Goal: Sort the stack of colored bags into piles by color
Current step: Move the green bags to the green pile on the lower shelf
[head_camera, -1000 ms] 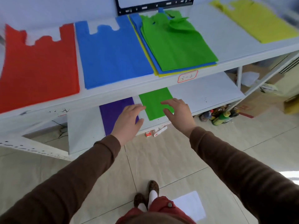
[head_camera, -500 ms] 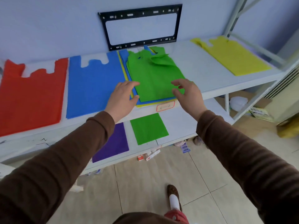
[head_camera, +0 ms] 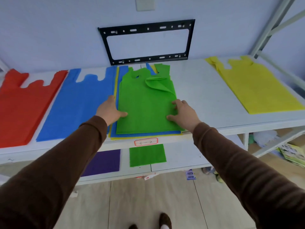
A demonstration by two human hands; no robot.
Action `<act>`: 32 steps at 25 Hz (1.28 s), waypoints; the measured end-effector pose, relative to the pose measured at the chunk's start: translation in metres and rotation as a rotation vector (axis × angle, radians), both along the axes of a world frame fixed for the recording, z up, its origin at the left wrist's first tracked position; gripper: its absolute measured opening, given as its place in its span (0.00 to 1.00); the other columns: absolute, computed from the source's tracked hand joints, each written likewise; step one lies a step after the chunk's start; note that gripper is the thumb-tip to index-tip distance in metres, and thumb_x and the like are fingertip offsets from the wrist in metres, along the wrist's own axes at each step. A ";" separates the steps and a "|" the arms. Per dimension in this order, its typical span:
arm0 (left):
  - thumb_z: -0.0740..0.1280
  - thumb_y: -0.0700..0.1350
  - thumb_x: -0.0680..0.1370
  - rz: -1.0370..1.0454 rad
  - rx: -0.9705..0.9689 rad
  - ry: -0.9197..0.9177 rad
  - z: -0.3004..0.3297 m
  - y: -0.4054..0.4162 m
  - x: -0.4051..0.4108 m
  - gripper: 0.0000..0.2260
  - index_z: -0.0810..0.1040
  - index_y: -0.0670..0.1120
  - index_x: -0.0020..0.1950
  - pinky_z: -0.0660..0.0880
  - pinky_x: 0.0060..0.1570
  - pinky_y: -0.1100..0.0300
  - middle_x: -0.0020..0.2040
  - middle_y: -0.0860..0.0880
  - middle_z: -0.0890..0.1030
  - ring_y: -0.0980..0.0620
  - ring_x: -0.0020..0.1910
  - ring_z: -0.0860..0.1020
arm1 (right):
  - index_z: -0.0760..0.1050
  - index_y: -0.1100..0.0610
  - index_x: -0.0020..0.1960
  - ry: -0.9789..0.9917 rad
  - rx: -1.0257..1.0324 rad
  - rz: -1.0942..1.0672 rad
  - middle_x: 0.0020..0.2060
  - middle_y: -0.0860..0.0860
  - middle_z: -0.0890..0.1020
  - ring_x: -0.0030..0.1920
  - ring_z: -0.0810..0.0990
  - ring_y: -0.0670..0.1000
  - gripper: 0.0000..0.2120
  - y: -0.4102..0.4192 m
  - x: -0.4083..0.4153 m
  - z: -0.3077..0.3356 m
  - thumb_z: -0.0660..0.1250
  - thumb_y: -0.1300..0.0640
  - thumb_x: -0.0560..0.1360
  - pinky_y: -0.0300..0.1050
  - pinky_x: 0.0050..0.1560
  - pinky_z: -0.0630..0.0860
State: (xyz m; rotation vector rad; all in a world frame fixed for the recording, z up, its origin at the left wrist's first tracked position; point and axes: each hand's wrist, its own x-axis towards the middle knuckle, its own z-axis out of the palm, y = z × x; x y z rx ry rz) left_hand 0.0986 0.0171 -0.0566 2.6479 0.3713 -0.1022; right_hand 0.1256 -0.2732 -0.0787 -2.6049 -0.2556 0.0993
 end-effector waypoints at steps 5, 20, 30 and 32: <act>0.78 0.43 0.69 0.009 -0.124 0.031 0.002 -0.012 0.007 0.48 0.51 0.46 0.79 0.72 0.62 0.48 0.68 0.38 0.73 0.38 0.63 0.74 | 0.67 0.56 0.69 -0.010 0.028 0.009 0.60 0.56 0.74 0.56 0.77 0.59 0.32 -0.001 -0.001 -0.004 0.73 0.49 0.70 0.51 0.58 0.74; 0.62 0.31 0.78 0.218 -1.200 0.175 0.025 -0.022 0.020 0.30 0.60 0.50 0.78 0.82 0.44 0.59 0.68 0.45 0.72 0.48 0.52 0.80 | 0.75 0.56 0.60 -0.031 0.341 -0.233 0.47 0.52 0.79 0.46 0.78 0.53 0.18 -0.018 0.004 0.008 0.68 0.47 0.74 0.49 0.51 0.76; 0.62 0.33 0.79 0.326 -1.475 0.221 0.027 -0.012 0.019 0.22 0.67 0.44 0.72 0.81 0.36 0.61 0.63 0.40 0.76 0.47 0.49 0.81 | 0.69 0.53 0.64 0.671 1.050 -0.259 0.57 0.57 0.81 0.47 0.85 0.54 0.21 -0.007 0.004 0.025 0.61 0.41 0.78 0.49 0.45 0.83; 0.65 0.32 0.77 0.129 -1.128 0.287 0.018 -0.007 0.019 0.34 0.60 0.55 0.77 0.77 0.59 0.49 0.77 0.44 0.62 0.43 0.67 0.73 | 0.68 0.51 0.68 0.656 1.101 -0.185 0.61 0.56 0.80 0.51 0.83 0.55 0.19 0.001 0.012 0.025 0.65 0.59 0.78 0.49 0.47 0.83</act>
